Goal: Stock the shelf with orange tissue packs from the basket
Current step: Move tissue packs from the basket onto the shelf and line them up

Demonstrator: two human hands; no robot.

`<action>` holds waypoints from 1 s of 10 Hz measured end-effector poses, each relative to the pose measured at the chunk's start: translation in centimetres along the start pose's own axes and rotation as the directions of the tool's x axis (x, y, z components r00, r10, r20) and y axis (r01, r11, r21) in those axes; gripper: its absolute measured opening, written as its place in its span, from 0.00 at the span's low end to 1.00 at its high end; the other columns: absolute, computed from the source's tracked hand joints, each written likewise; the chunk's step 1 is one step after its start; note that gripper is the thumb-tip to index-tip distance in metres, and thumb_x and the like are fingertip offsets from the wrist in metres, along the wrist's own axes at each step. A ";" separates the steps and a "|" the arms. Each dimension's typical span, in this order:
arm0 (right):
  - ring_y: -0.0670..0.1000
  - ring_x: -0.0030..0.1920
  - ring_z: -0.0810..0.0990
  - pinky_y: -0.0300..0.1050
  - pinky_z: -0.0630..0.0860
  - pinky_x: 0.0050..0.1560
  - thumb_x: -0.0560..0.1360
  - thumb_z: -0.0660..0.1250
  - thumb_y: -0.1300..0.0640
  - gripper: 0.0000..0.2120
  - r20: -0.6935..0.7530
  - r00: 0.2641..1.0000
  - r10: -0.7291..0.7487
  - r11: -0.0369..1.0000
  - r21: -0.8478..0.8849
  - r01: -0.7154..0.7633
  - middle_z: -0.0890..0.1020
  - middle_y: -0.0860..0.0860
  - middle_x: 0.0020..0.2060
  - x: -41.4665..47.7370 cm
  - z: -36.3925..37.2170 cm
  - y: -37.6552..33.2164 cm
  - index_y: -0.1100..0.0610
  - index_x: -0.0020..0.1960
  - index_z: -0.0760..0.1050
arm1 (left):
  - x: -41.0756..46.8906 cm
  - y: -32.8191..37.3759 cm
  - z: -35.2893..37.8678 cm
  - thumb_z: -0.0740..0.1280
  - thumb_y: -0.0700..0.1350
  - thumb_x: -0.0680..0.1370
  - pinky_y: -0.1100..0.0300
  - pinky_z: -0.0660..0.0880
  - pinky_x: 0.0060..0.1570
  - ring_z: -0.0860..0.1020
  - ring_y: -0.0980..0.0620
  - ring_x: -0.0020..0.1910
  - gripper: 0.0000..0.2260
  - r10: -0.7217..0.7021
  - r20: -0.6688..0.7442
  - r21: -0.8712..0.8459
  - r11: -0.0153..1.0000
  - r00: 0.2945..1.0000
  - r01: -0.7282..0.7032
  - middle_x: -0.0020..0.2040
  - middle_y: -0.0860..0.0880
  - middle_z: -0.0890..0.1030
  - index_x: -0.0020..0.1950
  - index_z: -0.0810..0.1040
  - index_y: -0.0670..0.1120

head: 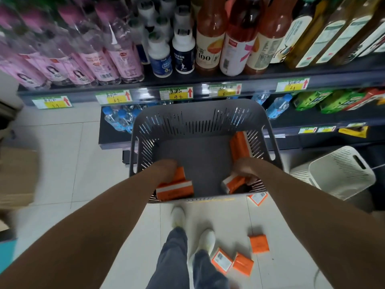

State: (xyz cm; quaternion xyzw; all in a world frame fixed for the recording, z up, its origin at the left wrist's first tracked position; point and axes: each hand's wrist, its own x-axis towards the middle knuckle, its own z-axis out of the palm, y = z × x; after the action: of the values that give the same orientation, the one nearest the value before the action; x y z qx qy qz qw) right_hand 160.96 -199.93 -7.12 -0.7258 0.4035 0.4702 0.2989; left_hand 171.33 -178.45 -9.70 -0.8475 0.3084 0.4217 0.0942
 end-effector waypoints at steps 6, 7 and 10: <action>0.49 0.41 0.77 0.43 0.78 0.41 0.72 0.68 0.66 0.25 -0.355 0.861 -0.365 0.908 0.068 0.413 0.78 0.55 0.47 -11.1 -6.0 -4.8 0.64 0.68 0.69 | -9.1 0.9 -11.3 0.67 0.41 0.73 0.54 0.73 0.54 0.75 0.44 0.61 0.27 -0.117 -0.185 -0.406 0.913 0.976 0.033 0.62 0.44 0.74 0.70 0.64 0.43; 0.59 0.68 0.68 0.50 0.70 0.64 0.69 0.72 0.67 0.43 -0.454 0.784 -0.422 0.886 -0.023 0.463 0.61 0.62 0.71 -15.4 -7.3 -4.7 0.56 0.76 0.52 | -12.8 1.3 -13.4 0.66 0.40 0.72 0.55 0.74 0.50 0.75 0.46 0.53 0.24 -0.128 -0.276 -0.442 0.897 0.953 -0.007 0.55 0.45 0.75 0.67 0.66 0.42; 0.59 0.53 0.80 0.52 0.80 0.47 0.69 0.67 0.74 0.43 -0.569 0.563 -0.599 0.640 0.081 0.764 0.77 0.59 0.61 -25.7 -9.9 -4.5 0.50 0.76 0.53 | -24.3 2.3 -18.4 0.65 0.38 0.73 0.51 0.74 0.54 0.74 0.44 0.52 0.23 -0.180 -0.480 -0.565 0.813 0.859 -0.145 0.55 0.43 0.73 0.68 0.66 0.40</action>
State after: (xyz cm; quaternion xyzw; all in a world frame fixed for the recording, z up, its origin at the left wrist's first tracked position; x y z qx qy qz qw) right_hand 163.27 -197.88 20.63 -0.8603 0.2181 0.0415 0.4589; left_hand 170.99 -177.19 20.88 -0.9186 0.1697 0.2537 -0.2510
